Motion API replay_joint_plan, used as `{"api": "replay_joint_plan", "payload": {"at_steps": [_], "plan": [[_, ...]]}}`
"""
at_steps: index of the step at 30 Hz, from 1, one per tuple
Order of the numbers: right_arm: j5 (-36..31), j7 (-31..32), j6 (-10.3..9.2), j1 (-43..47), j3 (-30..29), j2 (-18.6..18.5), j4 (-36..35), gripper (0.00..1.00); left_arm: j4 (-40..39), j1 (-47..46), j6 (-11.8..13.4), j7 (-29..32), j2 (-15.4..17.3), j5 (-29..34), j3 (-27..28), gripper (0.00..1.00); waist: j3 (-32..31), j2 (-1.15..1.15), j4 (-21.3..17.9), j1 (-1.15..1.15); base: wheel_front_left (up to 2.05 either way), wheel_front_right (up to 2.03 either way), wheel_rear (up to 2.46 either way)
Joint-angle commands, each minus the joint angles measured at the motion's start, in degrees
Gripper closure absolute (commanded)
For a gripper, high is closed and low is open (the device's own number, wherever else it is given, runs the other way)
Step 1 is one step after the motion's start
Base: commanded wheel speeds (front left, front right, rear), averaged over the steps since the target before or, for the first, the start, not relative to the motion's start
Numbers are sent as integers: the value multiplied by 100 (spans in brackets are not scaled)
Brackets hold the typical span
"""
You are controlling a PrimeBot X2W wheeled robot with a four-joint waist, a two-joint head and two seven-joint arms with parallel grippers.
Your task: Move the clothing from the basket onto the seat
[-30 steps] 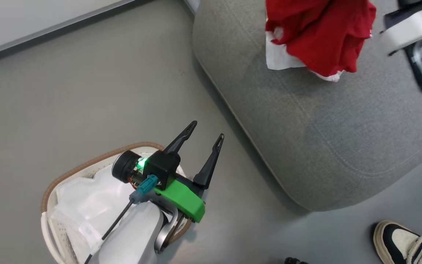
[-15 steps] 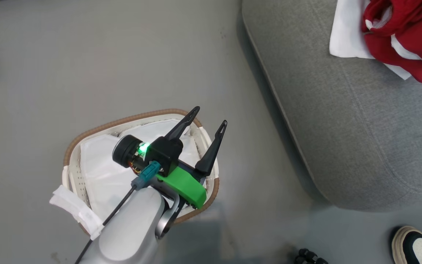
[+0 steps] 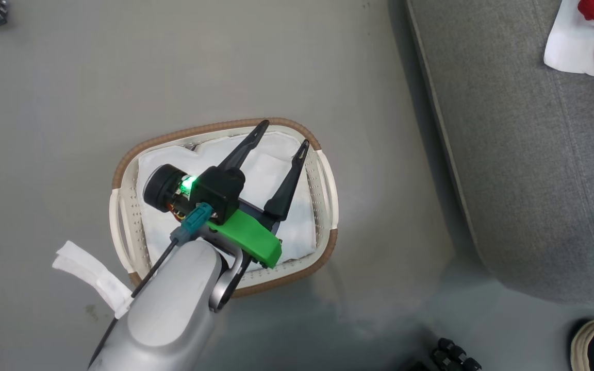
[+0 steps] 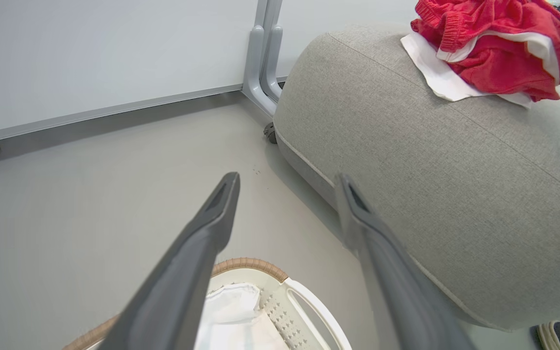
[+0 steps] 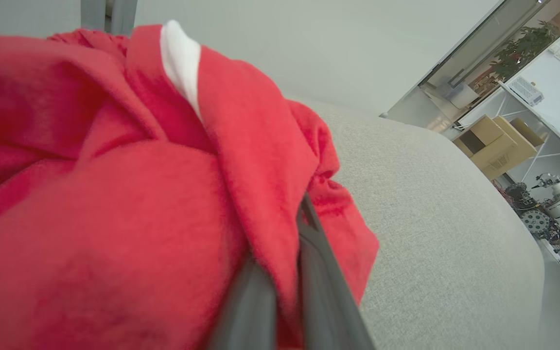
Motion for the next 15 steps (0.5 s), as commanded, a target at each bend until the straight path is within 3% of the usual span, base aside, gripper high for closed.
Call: {"api": "replay_joint_plan", "payload": {"at_steps": [1, 7, 15], "plan": [[-8, -15, -6, 141, -39, 92, -79, 0, -12, -71, -9, 6, 36, 57, 53, 0, -44, 0, -17, -1, 0, 0, 0], [200, -14, -7, 590, 59, 338, -513, 0, -44, 105, -9, 6, -58, 78, 162, 0, -414, 0, -90, -1, 0, 0, 0], [743, -15, -7, 1539, 862, 563, -1306, 0, -38, 561, -9, 6, -127, 53, 406, 0, -1142, 0, -84, -1, 0, 0, 0]]}}
